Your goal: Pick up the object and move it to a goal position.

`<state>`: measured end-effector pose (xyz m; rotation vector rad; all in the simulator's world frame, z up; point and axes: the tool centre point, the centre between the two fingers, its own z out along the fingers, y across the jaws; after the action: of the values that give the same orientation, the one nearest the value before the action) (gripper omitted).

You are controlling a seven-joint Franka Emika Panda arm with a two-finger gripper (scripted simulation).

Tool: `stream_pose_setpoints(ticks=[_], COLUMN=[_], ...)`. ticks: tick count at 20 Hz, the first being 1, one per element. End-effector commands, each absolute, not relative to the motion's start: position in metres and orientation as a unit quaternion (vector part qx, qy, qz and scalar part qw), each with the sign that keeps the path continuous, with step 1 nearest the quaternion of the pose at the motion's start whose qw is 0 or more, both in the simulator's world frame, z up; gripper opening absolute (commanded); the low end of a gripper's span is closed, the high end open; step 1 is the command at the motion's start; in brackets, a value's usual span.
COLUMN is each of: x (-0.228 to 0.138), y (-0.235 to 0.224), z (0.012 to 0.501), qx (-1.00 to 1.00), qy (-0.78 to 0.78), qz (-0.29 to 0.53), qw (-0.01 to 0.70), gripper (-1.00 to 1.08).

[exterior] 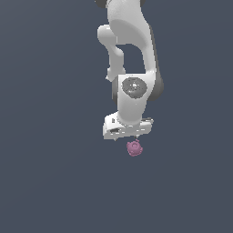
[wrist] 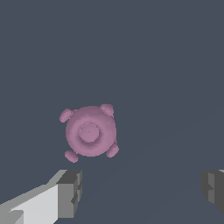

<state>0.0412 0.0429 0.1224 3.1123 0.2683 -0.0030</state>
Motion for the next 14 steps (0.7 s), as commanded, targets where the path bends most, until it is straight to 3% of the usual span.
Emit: stream_pose_setpoints(ticks=[1,14], x=[0.047,0.054], y=[0.061,0.09], z=[0.111,0.089], qx=[0.994,0.989], qy=[0.111,0.151], qz=[-0.001,-0.001], qw=[0.006,0.0], gripper=[1.0,1.0])
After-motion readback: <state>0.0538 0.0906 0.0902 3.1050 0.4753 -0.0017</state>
